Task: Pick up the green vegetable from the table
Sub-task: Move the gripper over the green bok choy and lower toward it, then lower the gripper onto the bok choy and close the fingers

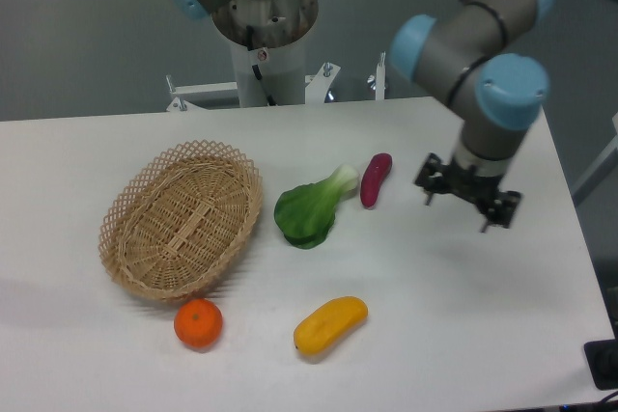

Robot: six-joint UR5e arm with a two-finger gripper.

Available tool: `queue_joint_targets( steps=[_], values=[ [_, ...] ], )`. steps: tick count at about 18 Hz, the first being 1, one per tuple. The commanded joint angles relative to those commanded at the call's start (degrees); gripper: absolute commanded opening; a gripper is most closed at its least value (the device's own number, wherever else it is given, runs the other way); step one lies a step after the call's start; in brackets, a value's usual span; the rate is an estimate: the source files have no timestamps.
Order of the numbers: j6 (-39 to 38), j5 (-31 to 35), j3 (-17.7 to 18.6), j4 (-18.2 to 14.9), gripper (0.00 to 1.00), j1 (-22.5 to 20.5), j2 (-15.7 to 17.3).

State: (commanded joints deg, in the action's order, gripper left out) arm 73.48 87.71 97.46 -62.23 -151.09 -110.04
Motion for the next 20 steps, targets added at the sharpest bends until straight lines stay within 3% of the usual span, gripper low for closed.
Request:
queue_joint_targets(
  steps=[12, 18, 20],
  values=[
    [2.99, 0.26, 12.48, 0.09, 1.0, 4.23, 3.51],
    [2.11, 0.44, 14.77, 0.97, 1.0, 6.33, 3.34],
    [2.02, 0.53, 16.52, 2.98, 1.0, 6.51, 3.34]
  ],
)
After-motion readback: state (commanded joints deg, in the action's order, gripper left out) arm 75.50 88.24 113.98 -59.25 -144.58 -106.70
